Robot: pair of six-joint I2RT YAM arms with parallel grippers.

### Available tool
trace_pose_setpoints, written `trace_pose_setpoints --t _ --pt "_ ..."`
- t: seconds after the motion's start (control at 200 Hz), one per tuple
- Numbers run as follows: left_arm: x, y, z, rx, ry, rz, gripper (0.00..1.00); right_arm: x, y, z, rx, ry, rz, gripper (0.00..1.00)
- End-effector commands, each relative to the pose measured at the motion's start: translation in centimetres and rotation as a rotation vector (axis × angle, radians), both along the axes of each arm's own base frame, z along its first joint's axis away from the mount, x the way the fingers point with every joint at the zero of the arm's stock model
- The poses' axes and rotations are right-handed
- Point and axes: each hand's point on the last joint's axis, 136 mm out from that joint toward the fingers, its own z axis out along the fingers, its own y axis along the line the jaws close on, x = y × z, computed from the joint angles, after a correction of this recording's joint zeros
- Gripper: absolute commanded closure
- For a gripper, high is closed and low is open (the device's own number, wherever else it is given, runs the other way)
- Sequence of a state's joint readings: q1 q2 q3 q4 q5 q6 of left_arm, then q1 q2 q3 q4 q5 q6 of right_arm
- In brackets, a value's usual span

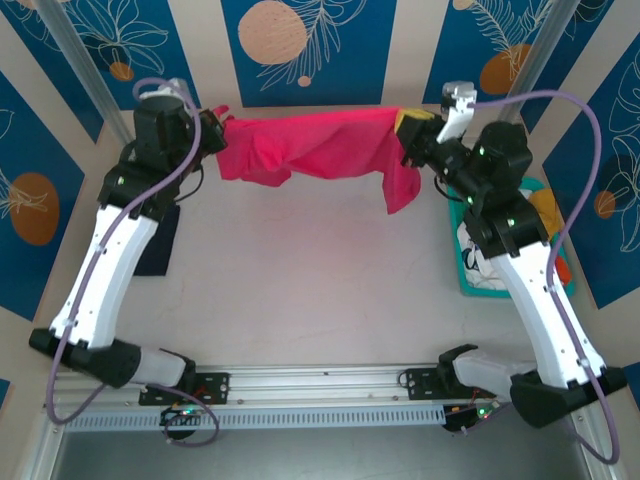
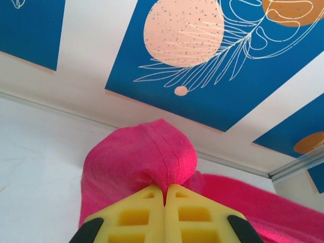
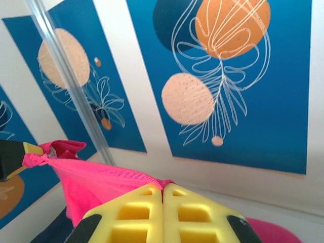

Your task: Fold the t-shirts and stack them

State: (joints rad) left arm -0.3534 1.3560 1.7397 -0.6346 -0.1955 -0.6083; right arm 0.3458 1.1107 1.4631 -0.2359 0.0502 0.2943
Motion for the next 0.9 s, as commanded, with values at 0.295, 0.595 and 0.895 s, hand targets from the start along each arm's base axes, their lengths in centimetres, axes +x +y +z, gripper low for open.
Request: trace_pose_setpoints --t 0.295,0.595,0.895 --pt "-10.3 4.1 -25.9 -0.073 0.501 0.155 0.01 -5.3 0.4 -24.3 0.000 0.554 0.071 0.08" --pt "-12.1 5.1 -31.6 -0.052 0.627 0.221 0.07 -3.7 -1.2 -31.6 -0.019 0.744 -0.076 0.08" --pt "-5.4 -0.3 -32.6 0.114 0.703 0.073 0.27 -2.2 1.7 -35.2 -0.012 0.857 -0.040 0.15"
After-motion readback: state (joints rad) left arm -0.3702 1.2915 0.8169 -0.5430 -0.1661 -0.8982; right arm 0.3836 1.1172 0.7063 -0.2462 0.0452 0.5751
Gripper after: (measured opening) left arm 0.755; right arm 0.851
